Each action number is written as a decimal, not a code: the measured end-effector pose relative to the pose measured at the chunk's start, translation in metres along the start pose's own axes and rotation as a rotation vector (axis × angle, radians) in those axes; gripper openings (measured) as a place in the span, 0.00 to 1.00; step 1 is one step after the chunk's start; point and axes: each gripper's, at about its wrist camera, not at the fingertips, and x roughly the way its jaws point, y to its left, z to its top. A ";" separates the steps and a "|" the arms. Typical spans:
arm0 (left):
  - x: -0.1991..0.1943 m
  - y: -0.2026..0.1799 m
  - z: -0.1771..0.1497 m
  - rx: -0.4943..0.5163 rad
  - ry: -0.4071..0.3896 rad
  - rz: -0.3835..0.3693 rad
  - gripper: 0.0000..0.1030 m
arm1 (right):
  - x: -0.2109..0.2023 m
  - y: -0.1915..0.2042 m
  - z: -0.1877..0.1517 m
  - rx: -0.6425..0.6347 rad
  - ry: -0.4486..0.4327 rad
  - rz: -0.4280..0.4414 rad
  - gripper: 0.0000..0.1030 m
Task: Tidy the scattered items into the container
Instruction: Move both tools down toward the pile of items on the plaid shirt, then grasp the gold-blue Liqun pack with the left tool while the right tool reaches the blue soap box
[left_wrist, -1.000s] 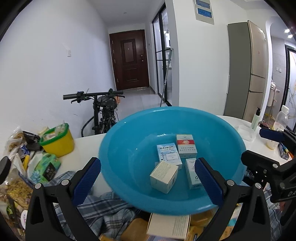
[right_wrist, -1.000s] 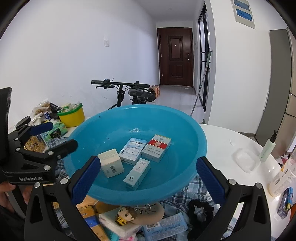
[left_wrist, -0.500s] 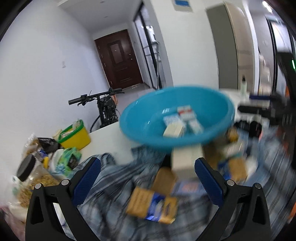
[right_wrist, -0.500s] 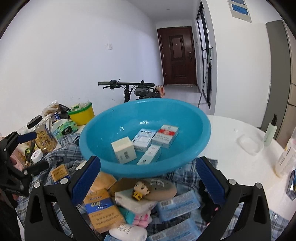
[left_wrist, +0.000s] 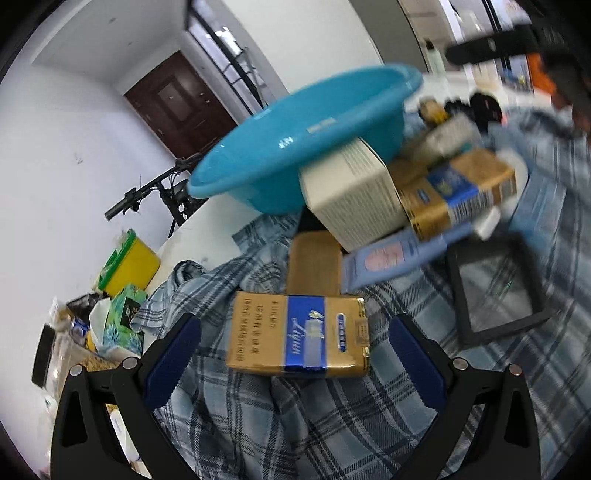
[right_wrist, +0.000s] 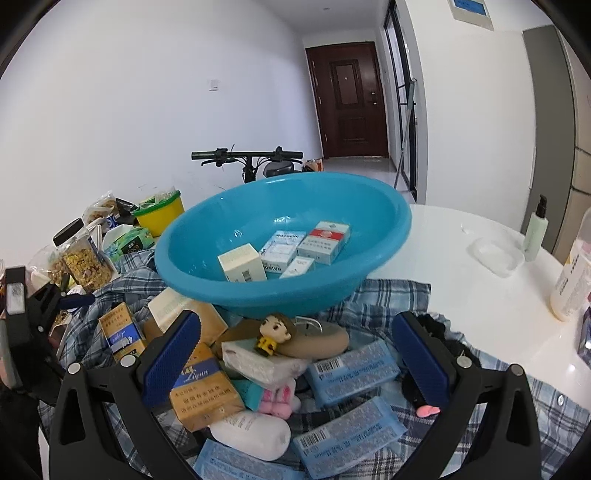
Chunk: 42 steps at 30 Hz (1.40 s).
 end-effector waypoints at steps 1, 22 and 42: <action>0.005 -0.003 0.001 0.009 0.016 0.010 1.00 | 0.001 -0.001 -0.001 0.005 0.003 0.000 1.00; 0.031 0.002 -0.001 -0.108 0.094 -0.014 0.86 | 0.005 -0.021 -0.030 0.012 0.069 -0.010 1.00; -0.012 0.014 0.004 -0.271 -0.035 -0.094 0.86 | 0.006 -0.040 -0.075 -0.218 0.227 -0.035 1.00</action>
